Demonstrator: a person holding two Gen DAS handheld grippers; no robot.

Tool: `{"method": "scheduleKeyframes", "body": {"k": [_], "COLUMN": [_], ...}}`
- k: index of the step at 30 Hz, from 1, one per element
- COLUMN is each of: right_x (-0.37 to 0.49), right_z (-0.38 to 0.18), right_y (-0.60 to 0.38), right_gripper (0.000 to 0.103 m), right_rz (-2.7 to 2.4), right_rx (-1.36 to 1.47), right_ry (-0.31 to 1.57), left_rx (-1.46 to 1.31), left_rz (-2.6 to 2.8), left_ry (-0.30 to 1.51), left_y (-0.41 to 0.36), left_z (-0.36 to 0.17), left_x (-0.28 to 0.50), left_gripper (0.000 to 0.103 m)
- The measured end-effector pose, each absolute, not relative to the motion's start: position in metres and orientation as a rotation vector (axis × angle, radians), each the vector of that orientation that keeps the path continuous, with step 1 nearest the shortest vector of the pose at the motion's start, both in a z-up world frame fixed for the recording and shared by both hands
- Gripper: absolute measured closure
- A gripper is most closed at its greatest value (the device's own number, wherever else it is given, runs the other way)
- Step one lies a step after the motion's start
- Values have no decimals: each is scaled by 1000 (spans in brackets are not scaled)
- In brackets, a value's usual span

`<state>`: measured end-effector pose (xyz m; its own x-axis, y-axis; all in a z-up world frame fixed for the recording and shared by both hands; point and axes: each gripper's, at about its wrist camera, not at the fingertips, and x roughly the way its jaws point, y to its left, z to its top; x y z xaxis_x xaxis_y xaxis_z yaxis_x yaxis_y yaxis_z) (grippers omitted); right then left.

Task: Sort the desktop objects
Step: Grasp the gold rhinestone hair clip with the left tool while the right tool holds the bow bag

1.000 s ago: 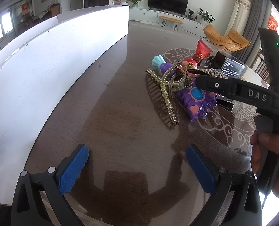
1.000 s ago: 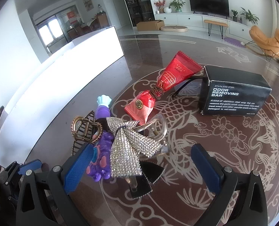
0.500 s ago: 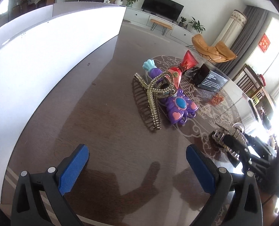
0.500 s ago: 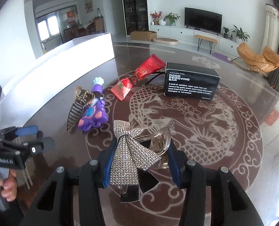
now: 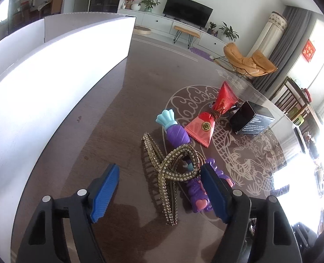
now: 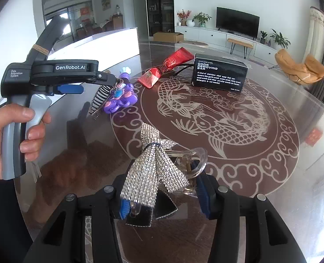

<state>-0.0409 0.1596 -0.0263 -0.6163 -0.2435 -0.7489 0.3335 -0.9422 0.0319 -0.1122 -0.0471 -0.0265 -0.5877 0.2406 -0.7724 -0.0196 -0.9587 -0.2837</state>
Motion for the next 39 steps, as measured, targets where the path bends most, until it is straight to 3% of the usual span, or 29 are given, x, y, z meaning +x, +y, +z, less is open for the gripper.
{"method": "scheduleKeyframes", "body": {"k": [4,10,16,19,21,23,25,27,28,29,35,39], "right_x": [-37,-36,-34,-33,-34,-36,-37,-38,-38,-39,-45,-52], "right_z": [-26,-28,-27,-26,-27,-28,-29,-29,-29,-30,-32,-32], "right_y": [155,145,143,144,144,143,143,144,146,147,158,177], "right_gripper": [53,53,53,53,53,52,52,50,49,48,39,35], "right_rz": [-2564,-2550,-2557,-2562,-2561,-2552,-2544,-2545,-2545,-2544,-2530,-2475], "right_rx": [1143,1148,1131,1126,1134,1146,1156,1160,1163,1166,1199,1195], "right_ry": [193,273,288,286,285,282,278,267,258,247,148,-59], "left_rx": [-1340,-1371,-1403,-1429,-1461,-1482,-1474,-1421,-1380,-1373,-1315,-1289], "left_rz": [2725,2562,2648,2676,2673,2646,2627,2627,2626,2644,2614,2608], "left_ry": [-259,-237,112,100,85,98,120,129,131,160,-86,-162], "left_y": [-67,-65,-24,-26,-24,-17,-11,-7,-6,-6,-42,-56], "left_z": [-24,-33,-40,-39,-38,-40,-39,-35,-31,-28,-17,-9], "left_x": [-84,-76,-92,-103,-116,-130,-139,-141,-139,-136,-94,-62], "left_gripper": [30,29,28,26,22,10,7,24,57,81,81,81]}}
